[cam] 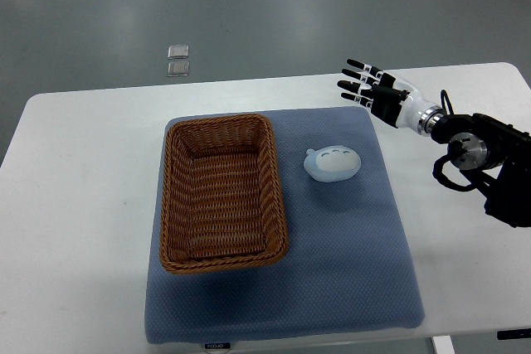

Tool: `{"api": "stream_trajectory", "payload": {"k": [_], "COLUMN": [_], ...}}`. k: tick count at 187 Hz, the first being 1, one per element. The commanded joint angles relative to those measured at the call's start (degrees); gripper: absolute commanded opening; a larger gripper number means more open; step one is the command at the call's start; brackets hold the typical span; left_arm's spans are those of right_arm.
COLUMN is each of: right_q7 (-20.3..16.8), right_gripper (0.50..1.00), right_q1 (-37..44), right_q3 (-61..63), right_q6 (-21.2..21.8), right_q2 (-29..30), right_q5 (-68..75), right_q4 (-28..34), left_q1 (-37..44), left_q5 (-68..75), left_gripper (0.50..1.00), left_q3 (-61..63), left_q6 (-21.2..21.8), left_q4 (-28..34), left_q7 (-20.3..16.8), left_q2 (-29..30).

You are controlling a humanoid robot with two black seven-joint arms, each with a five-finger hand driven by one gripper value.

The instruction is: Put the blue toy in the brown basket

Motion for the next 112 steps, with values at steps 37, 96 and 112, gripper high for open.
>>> {"api": "stream_trajectory", "payload": {"k": [37, 96, 112], "right_q7": [0.04, 0.21, 1.18], "right_gripper": [0.915, 0.915, 0.917], "right_q1": [-0.17, -0.53, -0.53], "right_q3": [-0.09, -0.09, -0.18], "right_q6": [0.84, 0.75, 0.75], "right_q2": [-0.19, 0.07, -0.37], "right_q5": [-0.45, -0.28, -0.45], "right_q4": [0.0, 0.27, 0.27], "left_q1": [0.0, 0.0, 0.0], "left_q5": [0.0, 0.0, 0.0], "left_gripper": [1.0, 1.0, 1.0], "left_q3": [-0.38, -0.03, 0.06], "left_q6": [0.45, 0.36, 0.36], "left_q4": [0.2, 0.64, 0.64], "left_q7": [0.0, 0.0, 0.0], "left_q2": [0.0, 0.0, 0.0]}}
